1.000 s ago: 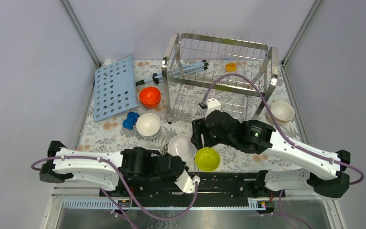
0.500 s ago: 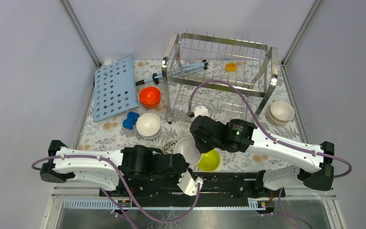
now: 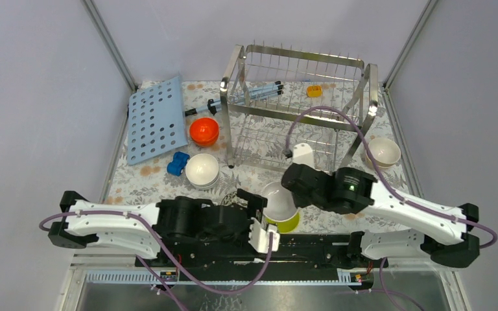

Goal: Unload the bowls from the dish rack
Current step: Place the bowl at the center of the board.

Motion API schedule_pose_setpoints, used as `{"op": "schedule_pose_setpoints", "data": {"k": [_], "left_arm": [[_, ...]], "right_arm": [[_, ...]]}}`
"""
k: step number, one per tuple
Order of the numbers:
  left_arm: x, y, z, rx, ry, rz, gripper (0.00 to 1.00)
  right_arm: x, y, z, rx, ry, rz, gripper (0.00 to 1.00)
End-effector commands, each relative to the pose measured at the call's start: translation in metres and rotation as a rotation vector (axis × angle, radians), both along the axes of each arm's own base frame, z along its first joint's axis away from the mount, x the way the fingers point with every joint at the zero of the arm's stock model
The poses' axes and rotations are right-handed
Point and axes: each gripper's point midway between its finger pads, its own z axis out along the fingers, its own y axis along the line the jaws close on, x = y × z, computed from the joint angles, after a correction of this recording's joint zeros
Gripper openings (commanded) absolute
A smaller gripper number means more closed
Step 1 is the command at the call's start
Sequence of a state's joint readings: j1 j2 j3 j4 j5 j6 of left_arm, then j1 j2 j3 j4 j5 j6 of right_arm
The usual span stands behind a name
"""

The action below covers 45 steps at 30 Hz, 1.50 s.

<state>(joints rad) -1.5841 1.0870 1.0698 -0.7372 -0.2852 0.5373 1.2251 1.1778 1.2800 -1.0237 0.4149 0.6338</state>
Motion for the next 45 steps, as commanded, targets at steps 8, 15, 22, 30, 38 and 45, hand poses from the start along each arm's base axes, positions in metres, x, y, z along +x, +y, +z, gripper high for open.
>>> {"op": "schedule_pose_setpoints", "data": {"k": [8,15,22,30,38,45], "left_arm": [[0.041,0.010,0.072,-0.659,0.085,0.428,0.99],[0.056,0.019,0.052,-0.884,0.257,0.699,0.99],[0.063,0.031,0.009,-0.982,0.454,1.026,0.99],[0.069,0.045,-0.005,-0.953,0.429,1.195,0.99],[0.071,0.055,-0.011,-0.968,0.423,1.236,0.99],[0.071,0.057,-0.012,-0.980,0.433,1.243,0.99]], "right_arm": [[0.036,-0.103,-0.047,0.031,-0.074,-0.508,0.00],[0.037,-0.142,-0.083,0.050,-0.092,-0.749,0.00],[0.024,-0.158,-0.117,0.120,-0.064,-0.938,0.00],[0.009,-0.171,-0.143,0.190,-0.021,-1.077,0.00],[0.011,-0.177,-0.142,0.146,-0.047,-1.110,0.00],[0.010,-0.175,-0.154,0.103,-0.028,-1.115,0.00]]}}
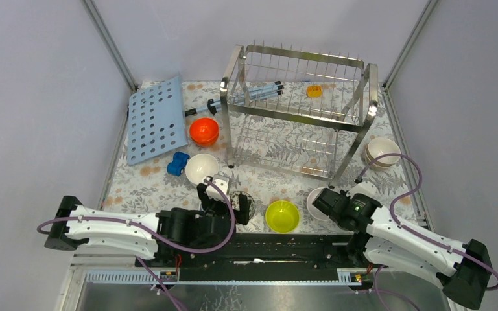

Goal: Unload the bowls from the dish rack
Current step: Place the bowl at the center of the board.

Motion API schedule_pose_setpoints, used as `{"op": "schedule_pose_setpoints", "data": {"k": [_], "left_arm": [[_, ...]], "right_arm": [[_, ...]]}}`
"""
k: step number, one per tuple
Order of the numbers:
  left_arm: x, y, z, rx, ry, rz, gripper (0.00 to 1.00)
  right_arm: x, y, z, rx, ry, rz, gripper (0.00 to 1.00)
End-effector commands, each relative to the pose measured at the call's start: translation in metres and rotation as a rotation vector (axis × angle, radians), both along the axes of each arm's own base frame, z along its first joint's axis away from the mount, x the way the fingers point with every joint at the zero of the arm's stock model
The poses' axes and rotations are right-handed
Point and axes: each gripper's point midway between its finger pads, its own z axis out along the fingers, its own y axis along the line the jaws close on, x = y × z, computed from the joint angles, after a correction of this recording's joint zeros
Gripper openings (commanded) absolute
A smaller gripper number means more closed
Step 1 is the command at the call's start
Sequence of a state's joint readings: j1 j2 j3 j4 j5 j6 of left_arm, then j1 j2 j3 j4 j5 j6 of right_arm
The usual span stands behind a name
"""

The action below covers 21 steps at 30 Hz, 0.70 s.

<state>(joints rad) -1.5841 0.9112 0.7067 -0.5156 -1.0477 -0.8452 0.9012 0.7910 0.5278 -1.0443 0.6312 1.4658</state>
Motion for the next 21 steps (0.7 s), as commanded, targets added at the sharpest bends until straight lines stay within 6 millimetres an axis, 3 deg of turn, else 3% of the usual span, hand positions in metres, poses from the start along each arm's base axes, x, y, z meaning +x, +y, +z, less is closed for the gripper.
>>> {"op": "schedule_pose_setpoints", "data": {"k": [1,5,8,15,21], "left_arm": [[0.004,0.001,0.016,-0.072,-0.009,0.041,0.99],[0.004,0.000,0.014,-0.063,-0.008,0.040,0.99],[0.004,-0.001,0.011,-0.058,-0.006,0.043,0.99],[0.003,-0.007,0.005,-0.029,-0.002,0.038,0.99],[0.001,-0.010,-0.001,-0.018,0.013,0.028,0.99]], "right_arm": [[0.010,-0.001,0.003,0.005,-0.057,-0.048,0.00],[0.011,0.000,0.002,0.014,-0.067,-0.047,0.01],[0.011,0.001,0.001,0.014,-0.061,-0.031,0.13],[0.011,0.004,-0.001,0.022,-0.054,-0.014,0.24],[0.009,0.006,-0.003,0.037,-0.045,-0.008,0.27]]}}
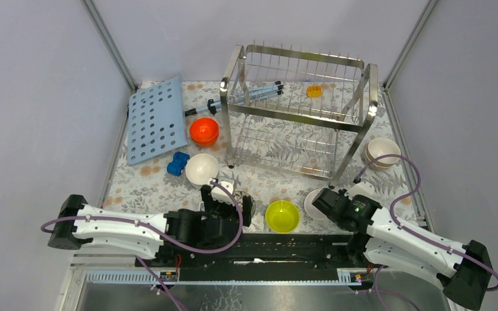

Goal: Unload the bowls from the dish rack
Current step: Place the bowl at the center of the board, then reset both arms

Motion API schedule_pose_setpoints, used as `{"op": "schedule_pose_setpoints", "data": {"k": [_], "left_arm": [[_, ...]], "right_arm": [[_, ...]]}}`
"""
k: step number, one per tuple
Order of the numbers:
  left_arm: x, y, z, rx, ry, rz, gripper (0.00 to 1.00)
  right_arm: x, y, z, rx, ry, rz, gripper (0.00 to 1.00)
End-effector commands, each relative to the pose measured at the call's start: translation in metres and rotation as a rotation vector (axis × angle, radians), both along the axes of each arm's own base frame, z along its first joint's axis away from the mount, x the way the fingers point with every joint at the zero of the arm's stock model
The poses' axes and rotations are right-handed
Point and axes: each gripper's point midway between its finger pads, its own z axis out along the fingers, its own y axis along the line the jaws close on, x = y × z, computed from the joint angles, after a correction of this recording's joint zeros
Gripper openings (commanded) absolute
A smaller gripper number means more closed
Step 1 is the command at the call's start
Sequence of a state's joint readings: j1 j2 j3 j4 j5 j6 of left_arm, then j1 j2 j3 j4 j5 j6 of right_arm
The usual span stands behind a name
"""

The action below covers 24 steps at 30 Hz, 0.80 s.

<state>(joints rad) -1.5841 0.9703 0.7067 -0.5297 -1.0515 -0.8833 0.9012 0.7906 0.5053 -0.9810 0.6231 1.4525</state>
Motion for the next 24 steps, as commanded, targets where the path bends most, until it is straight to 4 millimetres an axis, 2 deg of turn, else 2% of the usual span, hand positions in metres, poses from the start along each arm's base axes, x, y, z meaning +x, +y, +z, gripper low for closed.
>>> {"op": "schedule_pose_setpoints", "data": {"k": [1,4,9,14,17,20,22,24], "left_arm": [[0.001,-0.007,0.012,-0.057,0.003,0.012,0.99],[0.000,-0.008,0.011,-0.058,0.009,0.006,0.99],[-0.003,-0.012,0.012,-0.060,0.024,-0.009,0.99],[-0.001,-0.020,0.022,-0.095,0.032,0.029,0.99],[0.001,-0.024,0.031,-0.132,0.040,0.077,0.99],[-0.001,-0.036,0.032,-0.139,0.061,0.076,0.99],[-0.004,-0.046,0.033,-0.152,0.085,0.069,0.99],[-0.009,-0.054,0.035,-0.175,0.125,0.059,0.99]], "right_arm": [[0.004,-0.001,0.002,0.013,-0.028,-0.019,0.28],[0.002,0.001,0.001,0.031,-0.021,-0.015,0.37],[-0.001,0.002,0.008,0.053,-0.021,-0.007,0.57],[0.004,0.008,0.038,0.087,-0.068,0.070,0.76],[0.012,0.034,0.069,0.142,-0.123,0.254,0.81],[0.016,0.079,0.102,0.255,-0.222,0.535,0.86],[0.015,0.099,0.117,0.309,-0.280,0.671,0.88],[0.014,0.112,0.127,0.349,-0.320,0.738,0.90]]}}
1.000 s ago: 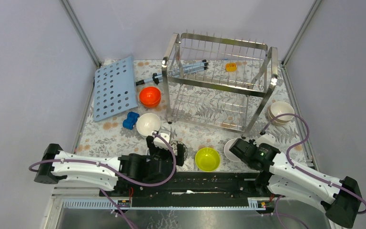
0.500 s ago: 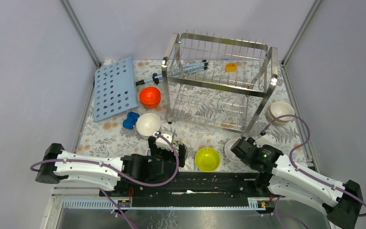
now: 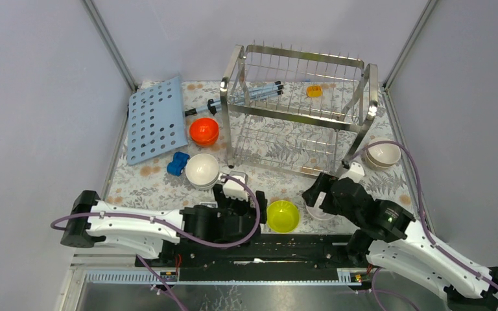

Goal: Unload the bowls from the dish rack
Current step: Reset both arms

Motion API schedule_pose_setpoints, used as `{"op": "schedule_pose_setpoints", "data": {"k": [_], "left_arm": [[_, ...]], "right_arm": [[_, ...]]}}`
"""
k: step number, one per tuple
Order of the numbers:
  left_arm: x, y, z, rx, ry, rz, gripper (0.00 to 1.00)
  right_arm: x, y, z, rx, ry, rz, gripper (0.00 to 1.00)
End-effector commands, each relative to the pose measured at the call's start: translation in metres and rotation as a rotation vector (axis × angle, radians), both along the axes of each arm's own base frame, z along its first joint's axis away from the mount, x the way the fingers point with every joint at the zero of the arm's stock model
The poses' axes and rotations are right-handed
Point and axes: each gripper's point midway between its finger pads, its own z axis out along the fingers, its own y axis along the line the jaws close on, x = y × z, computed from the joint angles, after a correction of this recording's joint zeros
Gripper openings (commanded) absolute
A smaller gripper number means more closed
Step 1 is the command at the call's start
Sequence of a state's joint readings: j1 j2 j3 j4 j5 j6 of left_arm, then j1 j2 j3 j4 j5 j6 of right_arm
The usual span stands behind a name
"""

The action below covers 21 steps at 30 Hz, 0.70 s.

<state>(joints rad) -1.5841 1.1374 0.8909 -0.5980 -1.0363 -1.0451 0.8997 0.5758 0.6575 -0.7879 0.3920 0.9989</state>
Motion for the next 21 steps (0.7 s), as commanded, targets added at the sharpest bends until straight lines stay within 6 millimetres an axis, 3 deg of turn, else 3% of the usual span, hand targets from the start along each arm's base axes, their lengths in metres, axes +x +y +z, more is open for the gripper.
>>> {"op": "schedule_pose_setpoints", "data": {"k": [1,5,6,10,16,21], "left_arm": [[-0.006,-0.019,0.019,-0.103,0.067,0.011,0.99],[-0.008,-0.024,0.029,-0.126,0.078,0.002,0.99],[-0.008,-0.024,0.030,-0.132,0.076,0.004,0.99],[-0.006,-0.019,0.034,-0.176,0.076,0.030,0.99],[0.002,-0.003,0.035,-0.161,0.022,0.059,0.99],[0.005,0.009,0.034,-0.111,-0.025,0.034,0.99]], "right_arm": [[0.001,0.044,0.042,0.099,-0.162,0.296,0.90],[-0.001,0.062,0.060,0.181,-0.232,0.377,0.92],[-0.003,0.068,0.066,0.222,-0.246,0.396,0.97],[0.000,0.080,0.088,0.388,-0.323,0.368,1.00],[0.019,0.059,0.111,0.412,-0.480,0.232,1.00],[0.023,0.052,0.114,0.362,-0.498,0.217,1.00]]}}
